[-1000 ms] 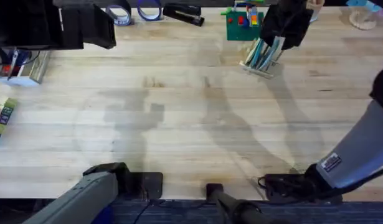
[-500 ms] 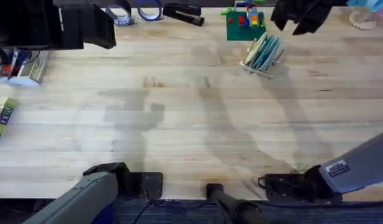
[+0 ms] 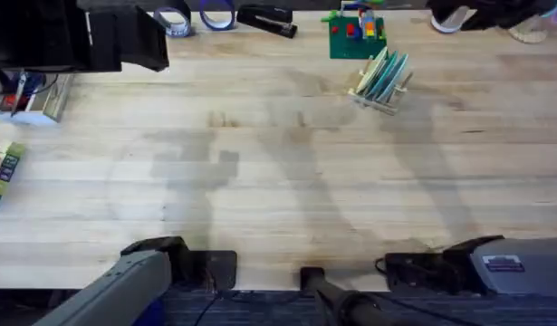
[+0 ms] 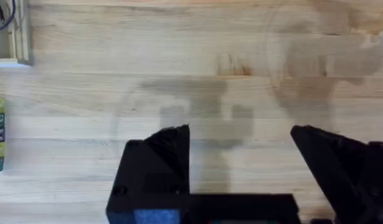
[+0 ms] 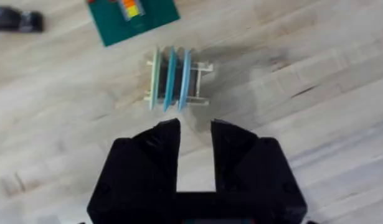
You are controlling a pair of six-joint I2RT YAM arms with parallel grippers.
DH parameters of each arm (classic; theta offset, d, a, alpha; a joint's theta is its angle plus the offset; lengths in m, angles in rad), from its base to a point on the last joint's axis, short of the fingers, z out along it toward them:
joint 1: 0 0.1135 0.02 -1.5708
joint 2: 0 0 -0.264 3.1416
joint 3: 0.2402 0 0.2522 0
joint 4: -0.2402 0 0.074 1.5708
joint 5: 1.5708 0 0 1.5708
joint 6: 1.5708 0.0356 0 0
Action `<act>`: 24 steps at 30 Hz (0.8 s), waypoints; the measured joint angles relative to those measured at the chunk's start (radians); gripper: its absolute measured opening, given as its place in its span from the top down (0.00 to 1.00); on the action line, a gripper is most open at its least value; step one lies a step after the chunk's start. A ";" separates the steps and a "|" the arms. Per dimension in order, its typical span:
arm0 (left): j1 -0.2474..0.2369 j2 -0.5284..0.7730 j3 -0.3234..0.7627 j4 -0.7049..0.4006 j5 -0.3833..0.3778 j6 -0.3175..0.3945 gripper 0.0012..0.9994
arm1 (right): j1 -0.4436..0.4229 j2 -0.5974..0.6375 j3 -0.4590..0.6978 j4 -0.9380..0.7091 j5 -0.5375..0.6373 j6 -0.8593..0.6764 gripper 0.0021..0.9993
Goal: Pick up the plates from the table one by one and place each into a slot on the dish rack.
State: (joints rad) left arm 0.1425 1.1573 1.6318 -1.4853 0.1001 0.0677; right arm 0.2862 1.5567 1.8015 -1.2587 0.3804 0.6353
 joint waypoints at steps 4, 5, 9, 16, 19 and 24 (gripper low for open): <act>0.000 0.000 0.000 0.000 0.000 0.000 0.01 | 0.031 -0.046 0.000 -0.004 -0.041 -0.114 0.69; 0.000 0.000 0.000 0.000 0.000 0.000 0.01 | 0.037 -0.054 0.000 -0.005 -0.051 -0.145 0.69; 0.000 0.000 0.000 0.000 0.000 0.000 0.01 | 0.049 -0.078 0.000 -0.019 -0.115 -0.273 0.70; 0.000 0.000 0.000 0.000 0.000 0.000 0.01 | 0.050 -0.115 0.000 -0.051 -0.245 -0.432 0.70; 0.000 0.000 0.000 0.000 0.000 0.000 0.01 | 0.050 -0.131 0.000 -0.054 -0.264 -0.455 0.44; 0.000 0.000 0.000 0.000 0.000 0.000 0.01 | 0.050 -0.141 0.000 -0.055 -0.277 -0.475 0.04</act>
State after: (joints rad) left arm 0.1428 1.1576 1.6318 -1.4853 0.1001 0.0677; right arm 0.3367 1.4155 1.8015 -1.3132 0.1037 0.1606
